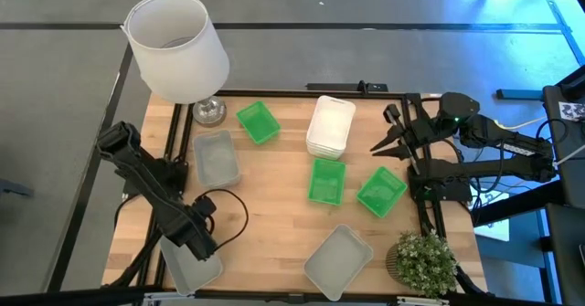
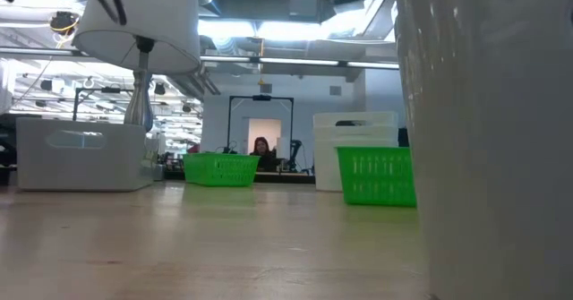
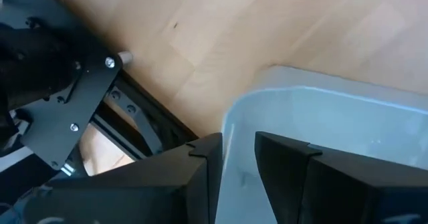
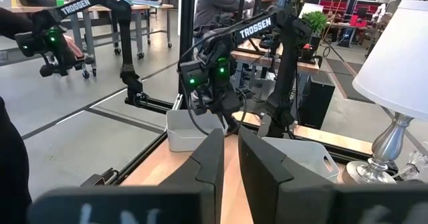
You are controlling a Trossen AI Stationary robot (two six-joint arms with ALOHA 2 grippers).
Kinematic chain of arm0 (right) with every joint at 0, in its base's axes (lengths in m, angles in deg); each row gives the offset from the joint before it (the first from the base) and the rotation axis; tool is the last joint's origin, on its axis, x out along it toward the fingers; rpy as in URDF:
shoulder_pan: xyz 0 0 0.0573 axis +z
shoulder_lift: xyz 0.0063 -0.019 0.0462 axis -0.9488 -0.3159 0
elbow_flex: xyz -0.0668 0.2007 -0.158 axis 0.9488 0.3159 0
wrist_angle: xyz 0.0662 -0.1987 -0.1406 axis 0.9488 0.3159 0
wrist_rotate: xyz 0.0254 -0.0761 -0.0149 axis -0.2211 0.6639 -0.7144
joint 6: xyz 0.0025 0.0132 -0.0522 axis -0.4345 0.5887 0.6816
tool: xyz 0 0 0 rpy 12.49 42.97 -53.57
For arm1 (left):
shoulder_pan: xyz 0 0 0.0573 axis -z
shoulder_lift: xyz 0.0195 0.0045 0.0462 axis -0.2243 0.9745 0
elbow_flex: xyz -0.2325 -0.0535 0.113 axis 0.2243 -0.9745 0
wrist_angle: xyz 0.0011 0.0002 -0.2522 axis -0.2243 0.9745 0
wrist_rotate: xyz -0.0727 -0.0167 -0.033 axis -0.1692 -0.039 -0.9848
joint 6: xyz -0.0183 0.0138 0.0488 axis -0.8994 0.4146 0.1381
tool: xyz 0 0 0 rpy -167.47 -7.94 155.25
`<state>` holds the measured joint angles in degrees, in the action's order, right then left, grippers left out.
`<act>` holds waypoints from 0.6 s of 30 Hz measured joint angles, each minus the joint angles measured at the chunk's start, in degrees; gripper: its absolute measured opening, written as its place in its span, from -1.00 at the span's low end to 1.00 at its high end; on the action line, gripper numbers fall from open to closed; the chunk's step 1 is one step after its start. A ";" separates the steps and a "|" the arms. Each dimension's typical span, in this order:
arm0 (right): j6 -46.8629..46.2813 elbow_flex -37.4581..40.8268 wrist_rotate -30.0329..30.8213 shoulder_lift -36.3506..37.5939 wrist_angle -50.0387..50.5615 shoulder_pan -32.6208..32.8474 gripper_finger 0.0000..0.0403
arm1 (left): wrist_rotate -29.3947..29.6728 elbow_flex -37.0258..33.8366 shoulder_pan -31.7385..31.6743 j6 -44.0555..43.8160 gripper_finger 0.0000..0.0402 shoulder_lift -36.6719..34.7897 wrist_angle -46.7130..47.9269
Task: Stack baskets by color
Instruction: Stack the bottom left gray bin on top of the top left gray bin
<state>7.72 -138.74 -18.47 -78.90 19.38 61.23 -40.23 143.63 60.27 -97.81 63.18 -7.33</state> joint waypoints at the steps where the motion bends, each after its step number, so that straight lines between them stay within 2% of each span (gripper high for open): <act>1: 0.00 -0.01 0.00 0.00 0.00 0.00 -0.76 | -0.22 -0.64 0.00 0.02 -0.59 0.00 -0.34; 10: -0.15 -0.01 0.00 0.00 -0.04 0.02 -0.76 | -0.61 -4.57 0.02 0.36 -0.59 0.00 -4.31; 18: -0.17 0.01 0.06 0.00 -0.07 0.02 -0.76 | -0.67 -11.01 -0.12 0.53 -0.59 0.00 -10.05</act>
<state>7.55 -138.73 -18.41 -78.90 19.31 61.25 -40.90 132.62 60.15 -97.27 63.18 -17.37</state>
